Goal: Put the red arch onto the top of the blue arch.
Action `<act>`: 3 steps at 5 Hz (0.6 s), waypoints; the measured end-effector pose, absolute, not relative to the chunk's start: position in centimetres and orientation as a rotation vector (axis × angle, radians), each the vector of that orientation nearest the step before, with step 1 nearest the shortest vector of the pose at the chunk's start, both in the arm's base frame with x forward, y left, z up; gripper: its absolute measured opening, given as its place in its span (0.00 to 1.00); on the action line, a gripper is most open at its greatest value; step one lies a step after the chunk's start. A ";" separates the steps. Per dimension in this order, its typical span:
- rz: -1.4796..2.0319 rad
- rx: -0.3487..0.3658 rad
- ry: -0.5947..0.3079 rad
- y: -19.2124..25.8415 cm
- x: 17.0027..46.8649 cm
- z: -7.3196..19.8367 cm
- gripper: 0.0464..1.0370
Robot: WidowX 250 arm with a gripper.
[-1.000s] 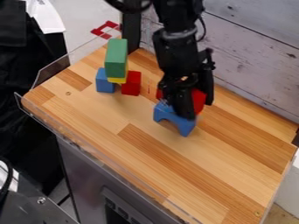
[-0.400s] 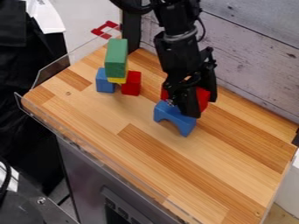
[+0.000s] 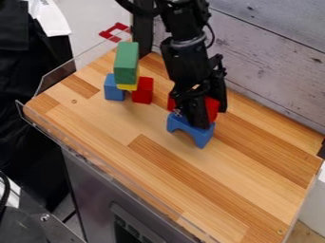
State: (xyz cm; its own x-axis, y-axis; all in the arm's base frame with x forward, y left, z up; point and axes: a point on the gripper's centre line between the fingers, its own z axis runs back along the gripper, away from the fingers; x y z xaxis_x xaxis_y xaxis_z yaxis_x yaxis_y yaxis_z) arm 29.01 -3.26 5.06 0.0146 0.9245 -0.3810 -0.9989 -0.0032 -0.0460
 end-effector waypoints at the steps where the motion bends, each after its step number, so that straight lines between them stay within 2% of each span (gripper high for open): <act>1: 1.555 -0.344 0.276 -3.4 29.2 4.5 0.56; 2: 1.560 -0.351 0.276 -3.5 29.3 4.4 0.56; 3: 1.565 -0.364 0.273 -3.6 29.5 4.5 0.62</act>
